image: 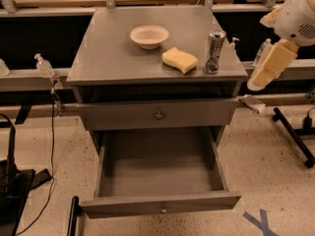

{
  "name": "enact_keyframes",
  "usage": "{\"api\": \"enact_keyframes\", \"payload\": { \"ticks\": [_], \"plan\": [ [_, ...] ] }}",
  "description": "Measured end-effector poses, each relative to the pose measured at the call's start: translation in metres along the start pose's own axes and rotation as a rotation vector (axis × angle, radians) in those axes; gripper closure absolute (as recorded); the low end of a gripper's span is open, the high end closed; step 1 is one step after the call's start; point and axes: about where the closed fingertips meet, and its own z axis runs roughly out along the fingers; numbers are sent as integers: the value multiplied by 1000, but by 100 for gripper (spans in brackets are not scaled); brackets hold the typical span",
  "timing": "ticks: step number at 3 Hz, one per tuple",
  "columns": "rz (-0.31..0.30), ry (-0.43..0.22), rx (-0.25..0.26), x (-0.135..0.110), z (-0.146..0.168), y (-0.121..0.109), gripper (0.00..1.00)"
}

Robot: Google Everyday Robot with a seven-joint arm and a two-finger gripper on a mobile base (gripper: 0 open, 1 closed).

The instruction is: Place redbull can into middle drawer

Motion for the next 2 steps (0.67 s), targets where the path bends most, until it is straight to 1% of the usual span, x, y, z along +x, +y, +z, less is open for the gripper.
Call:
{"api": "enact_keyframes", "payload": {
  "ticks": [1,2],
  "plan": [
    [64,-119,50,-7,27,-48,0],
    [170,-298,63,-19,59,-79,0]
  ]
}}
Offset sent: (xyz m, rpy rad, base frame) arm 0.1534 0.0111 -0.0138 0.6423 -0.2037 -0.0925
